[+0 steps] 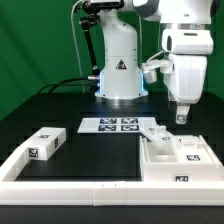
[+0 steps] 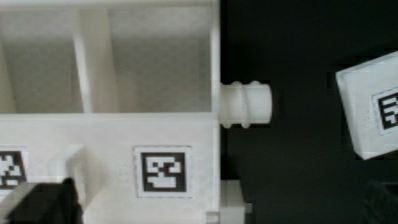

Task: Assemble cabinet

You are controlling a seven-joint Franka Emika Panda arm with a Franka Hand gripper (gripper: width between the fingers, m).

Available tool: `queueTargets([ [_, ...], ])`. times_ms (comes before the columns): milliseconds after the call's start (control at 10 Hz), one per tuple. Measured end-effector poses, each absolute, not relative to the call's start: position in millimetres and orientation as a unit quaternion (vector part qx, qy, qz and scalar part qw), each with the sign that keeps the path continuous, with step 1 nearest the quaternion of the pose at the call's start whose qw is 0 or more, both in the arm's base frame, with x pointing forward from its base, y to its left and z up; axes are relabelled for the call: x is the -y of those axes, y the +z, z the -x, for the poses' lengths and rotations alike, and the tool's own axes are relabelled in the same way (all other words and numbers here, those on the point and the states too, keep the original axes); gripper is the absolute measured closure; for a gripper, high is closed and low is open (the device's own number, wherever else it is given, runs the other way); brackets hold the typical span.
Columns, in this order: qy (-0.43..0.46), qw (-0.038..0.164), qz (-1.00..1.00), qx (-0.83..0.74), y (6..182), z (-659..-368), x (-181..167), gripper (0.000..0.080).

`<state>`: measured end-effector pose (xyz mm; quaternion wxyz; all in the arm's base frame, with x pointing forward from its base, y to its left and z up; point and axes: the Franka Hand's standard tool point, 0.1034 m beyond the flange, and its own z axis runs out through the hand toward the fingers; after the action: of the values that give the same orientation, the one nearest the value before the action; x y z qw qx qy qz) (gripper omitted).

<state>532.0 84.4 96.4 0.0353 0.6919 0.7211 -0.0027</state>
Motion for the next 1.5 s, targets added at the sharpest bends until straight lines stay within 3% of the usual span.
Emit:
queueTargets([
  [400,-0.009,0.021,-0.604,-0.797,79.0,-490.8,-73.9,0.0002],
  [1000,-0.006,0.021,-0.599,-0.801,77.9,-487.0,-72.8,0.0002],
  [1300,0.009,0.018,-0.573,-0.820,65.1,-456.4,-75.3,0.0002],
  [1500,0.000,0.005,-0.576,-0.817,54.0,-436.7,-72.1,0.0002],
])
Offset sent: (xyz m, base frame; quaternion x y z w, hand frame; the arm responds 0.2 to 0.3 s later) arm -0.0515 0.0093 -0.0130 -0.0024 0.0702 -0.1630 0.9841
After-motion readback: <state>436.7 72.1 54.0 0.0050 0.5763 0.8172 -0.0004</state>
